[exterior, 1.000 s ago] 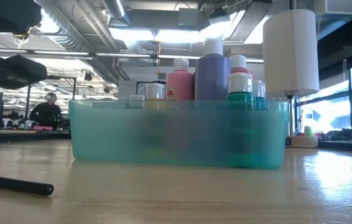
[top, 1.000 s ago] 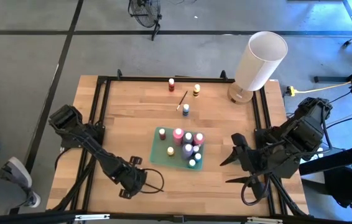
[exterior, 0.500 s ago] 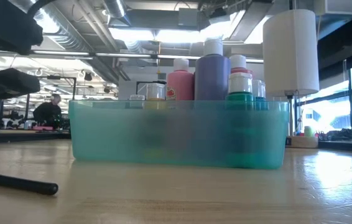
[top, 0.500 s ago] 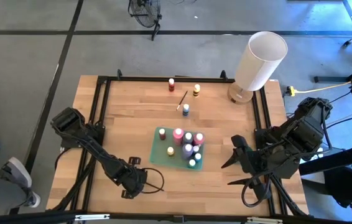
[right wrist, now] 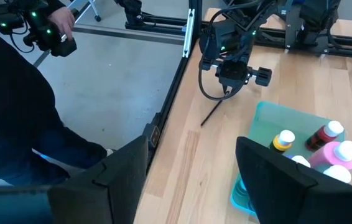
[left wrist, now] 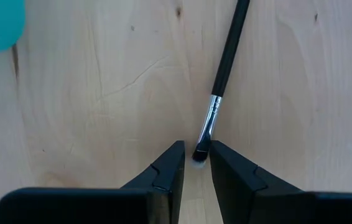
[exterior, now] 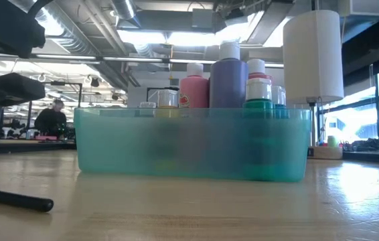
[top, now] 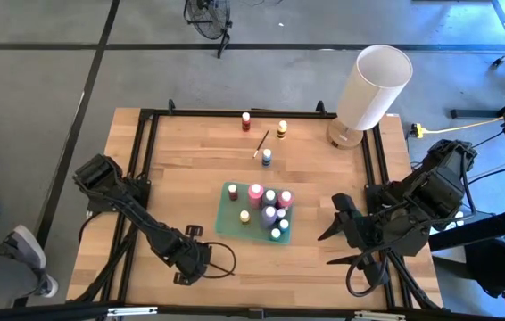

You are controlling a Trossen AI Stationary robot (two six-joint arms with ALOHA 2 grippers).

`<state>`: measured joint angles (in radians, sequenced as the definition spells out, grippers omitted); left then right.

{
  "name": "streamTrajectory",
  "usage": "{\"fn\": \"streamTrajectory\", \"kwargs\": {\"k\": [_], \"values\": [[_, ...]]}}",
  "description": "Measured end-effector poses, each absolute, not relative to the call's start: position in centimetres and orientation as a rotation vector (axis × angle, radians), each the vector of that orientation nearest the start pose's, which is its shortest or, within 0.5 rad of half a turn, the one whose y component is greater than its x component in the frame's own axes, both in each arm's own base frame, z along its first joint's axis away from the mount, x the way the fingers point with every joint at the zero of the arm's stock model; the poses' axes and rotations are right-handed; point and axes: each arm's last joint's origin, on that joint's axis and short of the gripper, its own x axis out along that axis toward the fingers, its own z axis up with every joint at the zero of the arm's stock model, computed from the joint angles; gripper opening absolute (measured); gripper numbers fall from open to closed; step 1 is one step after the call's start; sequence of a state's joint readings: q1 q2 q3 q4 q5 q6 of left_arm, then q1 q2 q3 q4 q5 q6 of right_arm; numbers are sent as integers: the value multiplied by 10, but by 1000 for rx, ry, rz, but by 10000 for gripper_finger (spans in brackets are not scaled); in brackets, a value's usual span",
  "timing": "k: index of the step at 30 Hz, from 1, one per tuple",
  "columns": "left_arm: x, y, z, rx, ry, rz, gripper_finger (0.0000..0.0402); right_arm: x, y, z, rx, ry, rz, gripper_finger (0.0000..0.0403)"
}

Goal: Pick & Place Paint Supplies
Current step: Put the black eyeshadow brush into the green cup

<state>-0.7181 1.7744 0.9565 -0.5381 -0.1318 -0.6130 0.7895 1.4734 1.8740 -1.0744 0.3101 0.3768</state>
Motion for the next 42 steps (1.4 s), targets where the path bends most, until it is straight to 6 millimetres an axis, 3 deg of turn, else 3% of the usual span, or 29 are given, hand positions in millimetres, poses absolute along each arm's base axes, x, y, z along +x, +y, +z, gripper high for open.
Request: {"fn": "streamTrajectory", "kwargs": {"k": [9,19,29,36,42], "values": [[232,-198,129,47,1330,-103,67,197,186,457,-3,663,339,248],[232,-199,129,26,1348,-129,6,196,185,456,-8,670,338,248],[234,-197,130,-25,1363,-113,3,198,188,459,28,641,361,248],[236,-202,150,44,1482,-108,2,200,196,468,95,586,541,248],[236,-201,173,123,1555,-62,2,200,197,469,107,584,576,248]]}}
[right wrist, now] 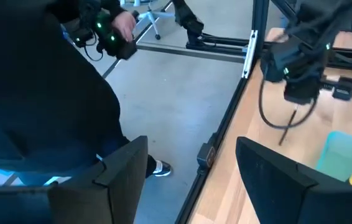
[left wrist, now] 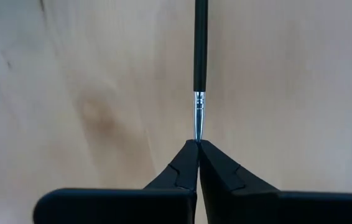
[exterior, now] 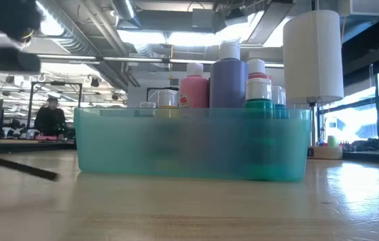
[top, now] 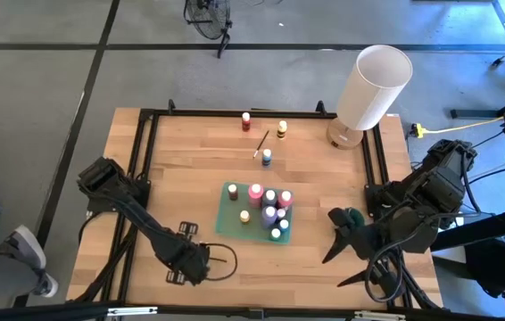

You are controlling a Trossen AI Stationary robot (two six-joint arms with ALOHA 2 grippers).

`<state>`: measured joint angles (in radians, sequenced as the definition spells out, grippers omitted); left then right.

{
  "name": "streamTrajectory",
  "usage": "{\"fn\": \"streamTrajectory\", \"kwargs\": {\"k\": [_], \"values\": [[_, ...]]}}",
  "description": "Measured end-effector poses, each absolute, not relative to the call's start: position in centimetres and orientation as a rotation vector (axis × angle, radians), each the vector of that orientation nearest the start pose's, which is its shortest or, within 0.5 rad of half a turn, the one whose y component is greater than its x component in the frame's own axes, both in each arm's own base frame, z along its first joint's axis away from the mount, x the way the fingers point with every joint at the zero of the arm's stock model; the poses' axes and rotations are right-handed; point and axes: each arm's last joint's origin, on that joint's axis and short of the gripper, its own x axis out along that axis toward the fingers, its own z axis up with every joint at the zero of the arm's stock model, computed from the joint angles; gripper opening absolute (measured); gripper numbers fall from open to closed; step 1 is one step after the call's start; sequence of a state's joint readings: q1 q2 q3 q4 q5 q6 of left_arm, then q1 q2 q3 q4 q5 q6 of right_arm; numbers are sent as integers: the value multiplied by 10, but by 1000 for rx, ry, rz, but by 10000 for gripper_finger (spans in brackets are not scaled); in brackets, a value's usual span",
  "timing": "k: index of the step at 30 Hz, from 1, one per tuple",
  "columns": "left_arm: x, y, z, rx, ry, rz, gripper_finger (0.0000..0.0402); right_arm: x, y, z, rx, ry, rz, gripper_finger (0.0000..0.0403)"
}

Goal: Pick & Place Paint Supplies
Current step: Put the black eyeshadow brush into the green cup

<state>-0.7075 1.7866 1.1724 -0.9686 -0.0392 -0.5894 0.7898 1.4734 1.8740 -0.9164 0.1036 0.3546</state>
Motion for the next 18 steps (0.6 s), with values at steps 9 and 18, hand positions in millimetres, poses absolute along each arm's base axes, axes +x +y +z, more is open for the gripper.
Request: {"fn": "streamTrajectory", "kwargs": {"k": [9,18], "values": [[240,-197,263,340,1596,70,2,206,180,464,198,631,341,248],[251,-187,335,514,1223,166,2,219,172,472,250,536,284,248]]}}
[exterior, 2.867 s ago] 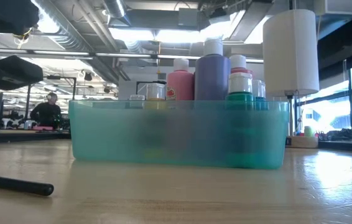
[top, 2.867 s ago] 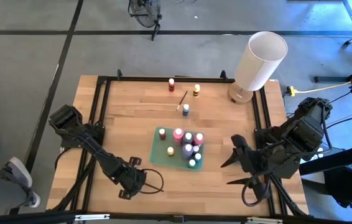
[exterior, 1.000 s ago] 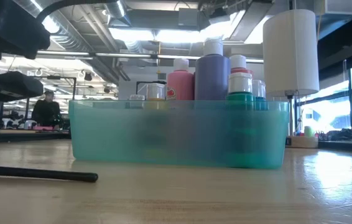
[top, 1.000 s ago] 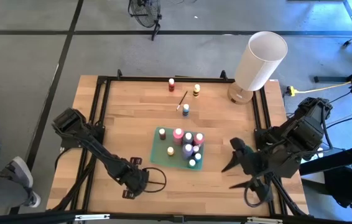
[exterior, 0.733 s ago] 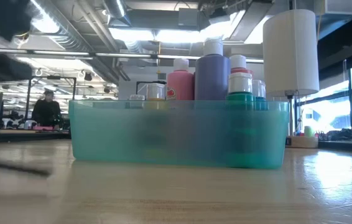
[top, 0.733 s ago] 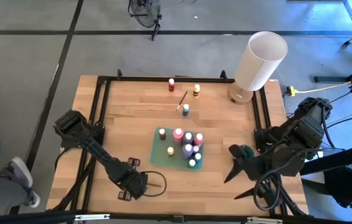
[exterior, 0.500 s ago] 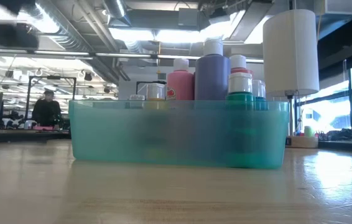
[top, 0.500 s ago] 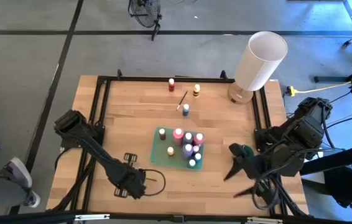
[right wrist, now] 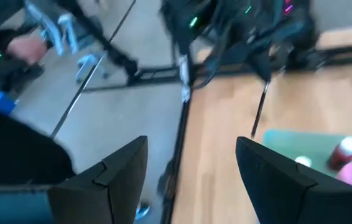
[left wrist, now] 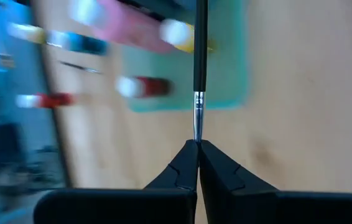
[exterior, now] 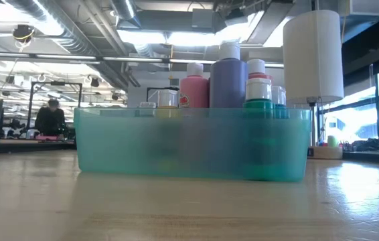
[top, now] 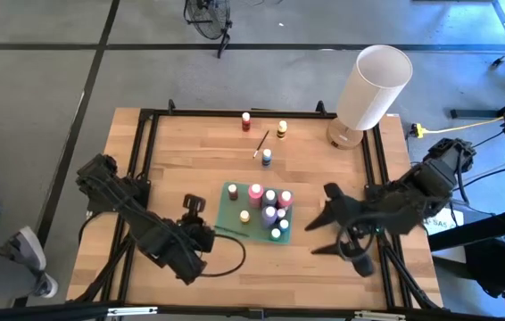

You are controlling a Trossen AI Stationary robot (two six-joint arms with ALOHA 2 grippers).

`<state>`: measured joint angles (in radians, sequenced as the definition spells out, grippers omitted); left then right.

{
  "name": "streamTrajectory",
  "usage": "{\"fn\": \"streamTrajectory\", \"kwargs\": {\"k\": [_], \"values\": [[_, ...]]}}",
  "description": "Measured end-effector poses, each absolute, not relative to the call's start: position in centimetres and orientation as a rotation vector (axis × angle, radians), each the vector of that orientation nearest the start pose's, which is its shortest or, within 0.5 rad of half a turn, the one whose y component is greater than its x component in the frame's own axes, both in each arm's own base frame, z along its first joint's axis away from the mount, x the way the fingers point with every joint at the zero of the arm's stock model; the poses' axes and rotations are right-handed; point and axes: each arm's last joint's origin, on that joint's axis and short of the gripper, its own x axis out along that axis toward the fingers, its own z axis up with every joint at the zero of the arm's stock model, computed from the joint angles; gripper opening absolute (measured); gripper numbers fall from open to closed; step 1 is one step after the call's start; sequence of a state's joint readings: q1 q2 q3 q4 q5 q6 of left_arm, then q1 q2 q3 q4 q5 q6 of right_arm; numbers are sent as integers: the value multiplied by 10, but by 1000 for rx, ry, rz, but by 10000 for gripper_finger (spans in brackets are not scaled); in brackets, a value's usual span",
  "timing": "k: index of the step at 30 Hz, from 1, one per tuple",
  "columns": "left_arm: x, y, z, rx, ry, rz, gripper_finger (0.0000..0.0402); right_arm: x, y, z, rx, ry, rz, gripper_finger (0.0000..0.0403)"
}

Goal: Pick & Place Paint Supplies
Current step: Put the black eyeshadow brush into the green cup

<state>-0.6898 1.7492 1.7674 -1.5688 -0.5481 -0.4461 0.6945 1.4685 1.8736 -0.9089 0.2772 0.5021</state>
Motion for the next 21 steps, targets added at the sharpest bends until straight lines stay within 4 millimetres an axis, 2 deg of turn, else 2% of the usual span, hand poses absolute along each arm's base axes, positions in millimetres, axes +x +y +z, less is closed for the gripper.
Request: {"fn": "streamTrajectory", "kwargs": {"k": [7,12,16,21], "values": [[261,-173,339,637,1160,247,2,231,156,474,236,493,207,248],[270,-158,340,716,1184,254,2,237,145,474,193,460,110,248],[277,-145,341,746,1212,251,2,233,133,480,179,428,54,248],[276,-124,358,834,1192,261,2,212,111,493,173,388,-14,248]]}}
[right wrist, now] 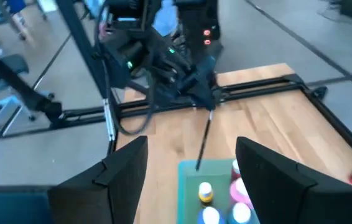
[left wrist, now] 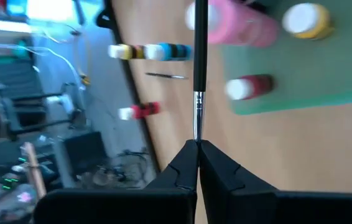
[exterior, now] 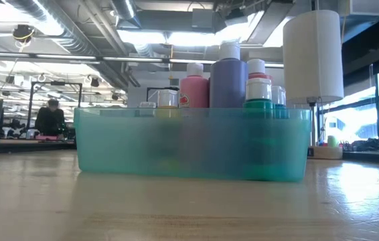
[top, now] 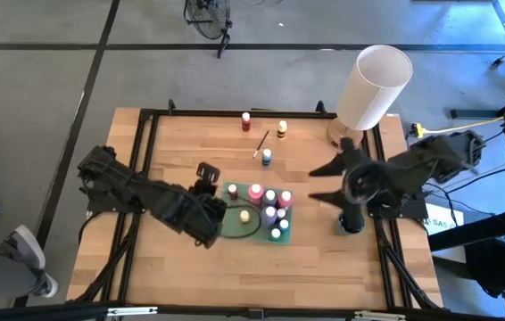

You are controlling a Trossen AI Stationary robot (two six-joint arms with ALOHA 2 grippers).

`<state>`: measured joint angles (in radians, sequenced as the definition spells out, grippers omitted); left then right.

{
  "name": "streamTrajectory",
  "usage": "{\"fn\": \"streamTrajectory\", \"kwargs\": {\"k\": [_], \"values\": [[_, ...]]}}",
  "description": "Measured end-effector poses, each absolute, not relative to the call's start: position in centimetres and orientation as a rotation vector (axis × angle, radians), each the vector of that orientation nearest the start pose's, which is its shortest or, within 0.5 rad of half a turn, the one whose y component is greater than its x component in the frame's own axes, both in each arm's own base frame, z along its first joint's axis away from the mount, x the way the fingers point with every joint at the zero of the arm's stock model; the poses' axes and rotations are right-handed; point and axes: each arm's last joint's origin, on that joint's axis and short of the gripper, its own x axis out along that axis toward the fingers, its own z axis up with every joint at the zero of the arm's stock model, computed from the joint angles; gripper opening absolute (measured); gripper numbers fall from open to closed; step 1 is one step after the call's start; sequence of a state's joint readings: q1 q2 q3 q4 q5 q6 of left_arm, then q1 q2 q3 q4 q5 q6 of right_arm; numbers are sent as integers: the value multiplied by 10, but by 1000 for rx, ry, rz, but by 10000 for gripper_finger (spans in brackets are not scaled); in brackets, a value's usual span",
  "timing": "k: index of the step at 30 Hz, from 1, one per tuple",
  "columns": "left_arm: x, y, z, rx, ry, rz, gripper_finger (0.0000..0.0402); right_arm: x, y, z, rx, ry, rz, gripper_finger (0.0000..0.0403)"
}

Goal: Pick & Place Paint Supplies
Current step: Put the black eyeshadow brush into the green cup

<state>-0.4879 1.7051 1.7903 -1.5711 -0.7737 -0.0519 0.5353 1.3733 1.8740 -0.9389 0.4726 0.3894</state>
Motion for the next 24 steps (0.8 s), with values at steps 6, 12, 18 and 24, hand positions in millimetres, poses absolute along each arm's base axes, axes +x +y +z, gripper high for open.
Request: {"fn": "streamTrajectory", "kwargs": {"k": [6,12,18,24], "values": [[272,-96,390,1081,1144,314,2,185,84,501,348,406,-71,243],[275,-79,417,1393,1108,533,2,188,69,493,613,475,-193,232],[289,-79,425,1562,1113,574,2,208,61,486,682,476,-280,224],[299,-83,432,1585,1075,557,2,219,58,483,690,471,-303,224]]}}
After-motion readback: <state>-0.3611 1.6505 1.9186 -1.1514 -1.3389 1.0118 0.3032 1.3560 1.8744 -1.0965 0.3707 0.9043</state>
